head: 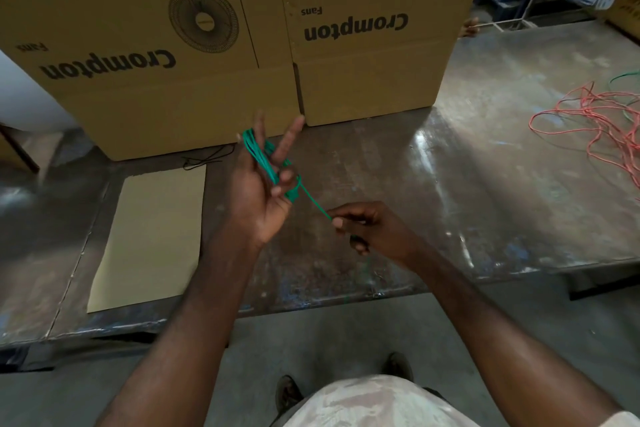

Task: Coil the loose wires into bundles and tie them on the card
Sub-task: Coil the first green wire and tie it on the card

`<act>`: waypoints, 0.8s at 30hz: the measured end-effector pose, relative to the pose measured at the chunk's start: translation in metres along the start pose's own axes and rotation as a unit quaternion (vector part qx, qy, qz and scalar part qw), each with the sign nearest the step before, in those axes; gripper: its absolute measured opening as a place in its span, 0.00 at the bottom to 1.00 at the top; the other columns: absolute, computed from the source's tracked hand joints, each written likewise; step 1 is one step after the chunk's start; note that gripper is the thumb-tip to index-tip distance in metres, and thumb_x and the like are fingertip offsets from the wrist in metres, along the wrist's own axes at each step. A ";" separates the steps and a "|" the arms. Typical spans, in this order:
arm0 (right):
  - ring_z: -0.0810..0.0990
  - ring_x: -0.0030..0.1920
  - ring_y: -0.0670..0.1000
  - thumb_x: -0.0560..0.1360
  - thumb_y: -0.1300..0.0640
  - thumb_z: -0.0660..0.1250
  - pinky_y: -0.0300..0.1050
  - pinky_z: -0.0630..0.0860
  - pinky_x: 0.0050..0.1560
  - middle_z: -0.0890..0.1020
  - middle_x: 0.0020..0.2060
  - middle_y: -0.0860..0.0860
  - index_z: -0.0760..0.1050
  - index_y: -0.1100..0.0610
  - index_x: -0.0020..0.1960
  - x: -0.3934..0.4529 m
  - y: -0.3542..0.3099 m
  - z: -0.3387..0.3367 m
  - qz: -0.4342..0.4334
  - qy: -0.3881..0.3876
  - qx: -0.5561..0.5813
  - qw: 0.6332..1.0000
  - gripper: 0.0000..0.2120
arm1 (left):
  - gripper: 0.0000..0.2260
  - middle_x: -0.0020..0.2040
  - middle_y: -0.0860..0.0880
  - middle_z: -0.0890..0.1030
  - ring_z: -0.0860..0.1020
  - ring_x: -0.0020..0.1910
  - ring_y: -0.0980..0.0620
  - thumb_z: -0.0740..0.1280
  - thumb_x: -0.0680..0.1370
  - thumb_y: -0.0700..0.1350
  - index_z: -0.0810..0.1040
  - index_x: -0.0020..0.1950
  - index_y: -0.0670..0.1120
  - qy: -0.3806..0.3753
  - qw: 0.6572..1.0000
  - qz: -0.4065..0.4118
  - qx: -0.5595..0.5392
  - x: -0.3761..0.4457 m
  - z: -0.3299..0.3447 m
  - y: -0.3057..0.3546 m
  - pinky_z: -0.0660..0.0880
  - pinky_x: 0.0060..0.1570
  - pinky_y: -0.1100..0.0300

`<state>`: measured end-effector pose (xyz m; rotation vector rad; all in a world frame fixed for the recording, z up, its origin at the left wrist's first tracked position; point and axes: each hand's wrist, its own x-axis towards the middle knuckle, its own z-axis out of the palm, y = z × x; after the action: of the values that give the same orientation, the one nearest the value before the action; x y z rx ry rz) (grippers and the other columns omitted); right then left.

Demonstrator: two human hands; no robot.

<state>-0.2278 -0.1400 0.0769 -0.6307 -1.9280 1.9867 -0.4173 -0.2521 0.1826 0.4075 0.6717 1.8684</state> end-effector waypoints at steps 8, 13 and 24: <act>0.67 0.27 0.48 0.85 0.57 0.67 0.40 0.71 0.26 0.79 0.38 0.58 0.77 0.46 0.73 -0.022 -0.039 0.019 0.080 -0.198 -0.015 0.977 0.18 | 0.22 0.76 0.51 0.75 0.88 0.41 0.39 0.46 0.89 0.61 0.53 0.84 0.67 0.159 0.867 0.172 0.439 0.022 -0.010 -0.006 0.84 0.34 0.54; 0.74 0.32 0.50 0.82 0.58 0.71 0.46 0.77 0.33 0.78 0.34 0.53 0.84 0.56 0.63 -0.024 -0.063 -0.016 0.032 -0.132 -0.095 0.986 0.11 | 0.23 0.44 0.51 0.75 0.81 0.46 0.42 0.47 0.88 0.60 0.77 0.60 0.48 0.124 0.597 0.104 0.786 0.013 -0.066 -0.029 0.72 0.44 0.53; 0.77 0.31 0.45 0.80 0.62 0.73 0.38 0.70 0.31 0.85 0.37 0.56 0.85 0.62 0.55 0.006 -0.070 -0.050 -0.109 0.088 -0.109 0.984 0.06 | 0.26 0.59 0.43 0.87 0.63 0.16 0.57 0.47 0.88 0.62 0.66 0.81 0.54 0.009 0.840 -0.231 0.491 -0.037 -0.062 -0.059 0.56 0.18 0.67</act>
<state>-0.2143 -0.0903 0.1455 -0.5982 -2.0242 1.5497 -0.3949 -0.2856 0.0981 0.7882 1.5799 0.9480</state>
